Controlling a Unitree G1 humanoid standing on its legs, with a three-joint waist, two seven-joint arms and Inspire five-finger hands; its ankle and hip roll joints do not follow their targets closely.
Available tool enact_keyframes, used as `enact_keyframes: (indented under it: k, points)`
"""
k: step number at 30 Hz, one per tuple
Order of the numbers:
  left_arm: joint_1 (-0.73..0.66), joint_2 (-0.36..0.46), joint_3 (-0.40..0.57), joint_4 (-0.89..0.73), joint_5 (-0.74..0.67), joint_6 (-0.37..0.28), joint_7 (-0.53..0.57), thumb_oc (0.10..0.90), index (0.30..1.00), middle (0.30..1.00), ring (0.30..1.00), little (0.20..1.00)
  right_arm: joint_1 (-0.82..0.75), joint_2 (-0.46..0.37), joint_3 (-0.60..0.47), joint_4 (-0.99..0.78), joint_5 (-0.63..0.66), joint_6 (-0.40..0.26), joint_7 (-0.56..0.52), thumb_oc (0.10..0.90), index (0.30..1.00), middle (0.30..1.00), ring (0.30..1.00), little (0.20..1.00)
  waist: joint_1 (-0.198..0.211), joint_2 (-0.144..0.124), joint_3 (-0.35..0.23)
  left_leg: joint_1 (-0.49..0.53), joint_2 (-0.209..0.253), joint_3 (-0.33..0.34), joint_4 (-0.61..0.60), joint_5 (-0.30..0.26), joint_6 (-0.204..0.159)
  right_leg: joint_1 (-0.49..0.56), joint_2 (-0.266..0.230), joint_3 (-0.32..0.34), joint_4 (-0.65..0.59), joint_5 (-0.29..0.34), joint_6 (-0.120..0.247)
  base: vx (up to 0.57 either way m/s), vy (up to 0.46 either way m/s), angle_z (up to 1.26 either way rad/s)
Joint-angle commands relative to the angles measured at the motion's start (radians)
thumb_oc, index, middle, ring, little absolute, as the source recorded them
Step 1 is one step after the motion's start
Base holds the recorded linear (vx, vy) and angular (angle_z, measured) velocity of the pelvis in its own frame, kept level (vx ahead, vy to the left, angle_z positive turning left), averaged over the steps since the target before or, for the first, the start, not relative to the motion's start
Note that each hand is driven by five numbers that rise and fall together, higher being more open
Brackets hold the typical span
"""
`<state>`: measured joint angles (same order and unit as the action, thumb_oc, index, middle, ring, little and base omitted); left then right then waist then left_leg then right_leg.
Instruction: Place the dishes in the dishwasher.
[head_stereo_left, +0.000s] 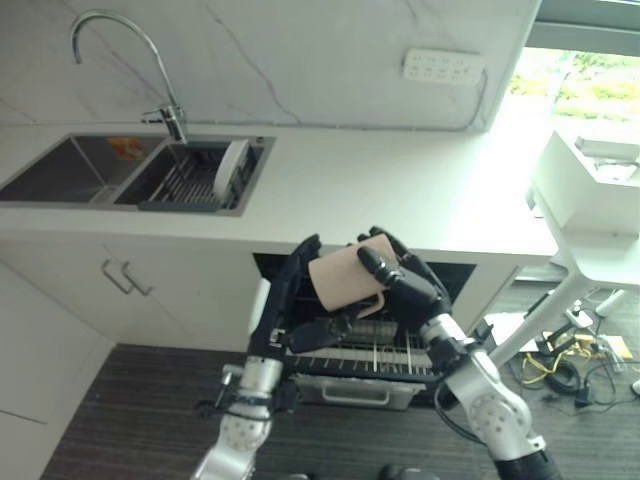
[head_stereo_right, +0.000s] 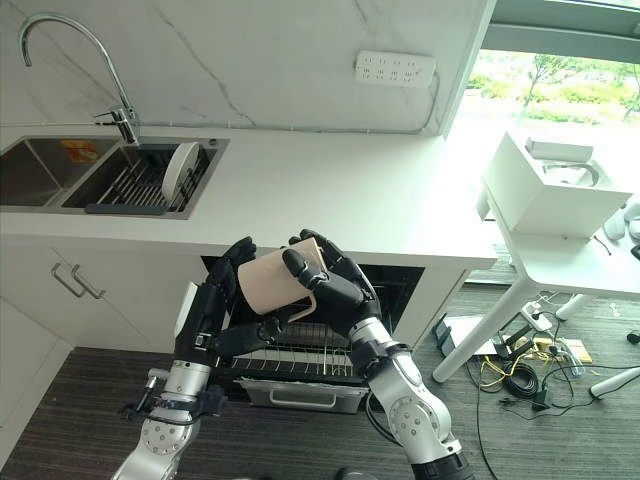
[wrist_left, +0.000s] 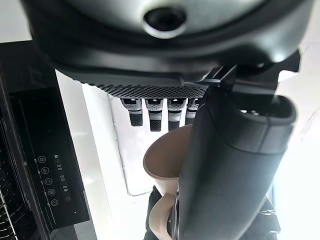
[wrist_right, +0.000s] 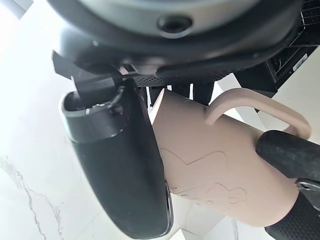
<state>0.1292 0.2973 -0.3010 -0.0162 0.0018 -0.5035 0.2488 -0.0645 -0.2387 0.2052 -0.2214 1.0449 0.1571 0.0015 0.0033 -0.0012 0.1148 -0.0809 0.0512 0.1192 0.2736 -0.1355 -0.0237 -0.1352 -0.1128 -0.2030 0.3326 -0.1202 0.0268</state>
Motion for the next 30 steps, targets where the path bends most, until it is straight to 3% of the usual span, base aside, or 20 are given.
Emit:
enact_keyframes:
  k: [1, 11, 19, 24, 30]
  points:
    - [-0.065, 0.101, 0.422, 0.1, -0.239, -0.001, 0.207, 0.8, 0.9, 0.9, 0.9, 0.9, -0.001, -0.053, -0.268, -0.073, 0.091, -0.208, 0.02, 0.4, 0.3, 0.3, 0.3, 0.3, -0.006, -0.019, -0.041, 0.007, 0.041, -0.027, 0.026, -0.06, -0.027, 0.083, -0.009, 0.049, -0.033, -0.055, 0.083, 0.0, 0.0, 0.0]
    - [-0.064, 0.101, 0.414, 0.105, -0.256, -0.013, 0.153, 0.8, 0.9, 0.9, 0.9, 0.9, -0.006, -0.049, -0.308, -0.06, 0.093, -0.267, -0.01, 0.4, 0.3, 0.3, 0.3, 0.3, -0.008, -0.019, -0.039, 0.01, 0.041, -0.026, 0.026, -0.06, -0.027, 0.085, -0.006, 0.051, -0.033, -0.055, 0.081, 0.0, 0.0, 0.0]
    - [-0.066, 0.094, 0.427, 0.062, -0.437, -0.037, -0.01, 0.8, 0.9, 0.9, 0.9, 0.9, -0.008, -0.041, -0.362, -0.022, 0.073, -0.328, -0.052, 0.4, 0.3, 0.3, 0.3, 0.3, -0.009, -0.018, -0.036, 0.01, 0.039, -0.028, 0.026, -0.061, -0.027, 0.085, -0.006, 0.053, -0.033, -0.055, 0.081, 0.0, 0.0, 0.0]
    - [-0.068, 0.064, 0.426, 0.024, -0.638, -0.005, -0.161, 0.8, 0.9, 0.9, 0.9, 0.9, -0.016, -0.034, -0.391, 0.01, 0.084, -0.345, -0.079, 0.4, 0.3, 0.3, 0.3, 0.3, -0.007, -0.017, -0.035, 0.01, 0.04, -0.03, 0.026, -0.06, -0.026, 0.088, -0.006, 0.052, -0.033, -0.054, 0.081, 0.0, 0.0, 0.01]
    - [-0.073, 0.063, 0.416, -0.001, -0.612, 0.024, -0.188, 0.8, 0.9, 0.9, 0.9, 0.9, -0.017, -0.026, -0.389, 0.022, 0.099, -0.329, -0.071, 0.4, 0.3, 0.3, 0.3, 0.3, -0.009, -0.017, -0.033, 0.01, 0.04, -0.03, 0.026, -0.059, -0.026, 0.087, -0.006, 0.053, -0.033, -0.054, 0.081, 0.0, 0.0, 0.0]
